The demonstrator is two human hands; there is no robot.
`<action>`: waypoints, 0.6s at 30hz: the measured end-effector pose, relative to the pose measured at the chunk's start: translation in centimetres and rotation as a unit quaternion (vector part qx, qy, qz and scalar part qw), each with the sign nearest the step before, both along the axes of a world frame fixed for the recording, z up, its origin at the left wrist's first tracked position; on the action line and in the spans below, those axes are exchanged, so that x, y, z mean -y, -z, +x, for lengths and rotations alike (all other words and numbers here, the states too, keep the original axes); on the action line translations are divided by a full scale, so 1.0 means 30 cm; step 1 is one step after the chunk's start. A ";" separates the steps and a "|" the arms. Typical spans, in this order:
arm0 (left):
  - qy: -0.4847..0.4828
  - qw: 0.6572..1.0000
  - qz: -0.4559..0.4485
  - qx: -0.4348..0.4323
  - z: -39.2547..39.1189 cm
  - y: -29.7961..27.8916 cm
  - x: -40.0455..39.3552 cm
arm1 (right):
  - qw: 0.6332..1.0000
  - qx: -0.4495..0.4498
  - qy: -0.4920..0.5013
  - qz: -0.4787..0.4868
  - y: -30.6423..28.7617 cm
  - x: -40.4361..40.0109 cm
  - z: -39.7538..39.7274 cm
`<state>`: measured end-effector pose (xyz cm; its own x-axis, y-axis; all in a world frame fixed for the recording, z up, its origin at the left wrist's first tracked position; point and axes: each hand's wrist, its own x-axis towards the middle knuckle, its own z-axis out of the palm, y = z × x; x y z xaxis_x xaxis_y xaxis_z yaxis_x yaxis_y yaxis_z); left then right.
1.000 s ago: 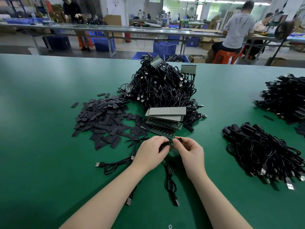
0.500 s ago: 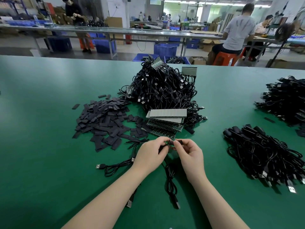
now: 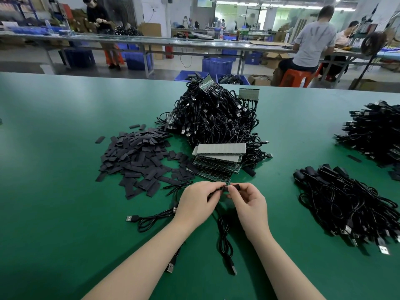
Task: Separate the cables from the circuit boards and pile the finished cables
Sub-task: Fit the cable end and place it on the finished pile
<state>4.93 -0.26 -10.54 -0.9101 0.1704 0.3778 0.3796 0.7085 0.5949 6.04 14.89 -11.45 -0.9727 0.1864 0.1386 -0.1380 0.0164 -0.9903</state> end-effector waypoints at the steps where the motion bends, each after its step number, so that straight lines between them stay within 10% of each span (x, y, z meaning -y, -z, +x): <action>1: 0.001 1.000 -0.001 -0.003 0.001 0.000 0.000 | 1.000 -0.001 0.003 0.005 0.002 0.000 -0.001; 18: 0.004 1.000 0.007 -0.007 0.009 -0.010 -0.002 | 1.000 -0.014 0.021 -0.006 0.015 -0.005 -0.013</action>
<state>5.18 -0.19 -10.24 -0.9031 0.1728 0.3931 0.3942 0.6964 0.5997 5.65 15.04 -11.90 -0.9595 0.2294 0.1636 -0.1654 0.0113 -0.9862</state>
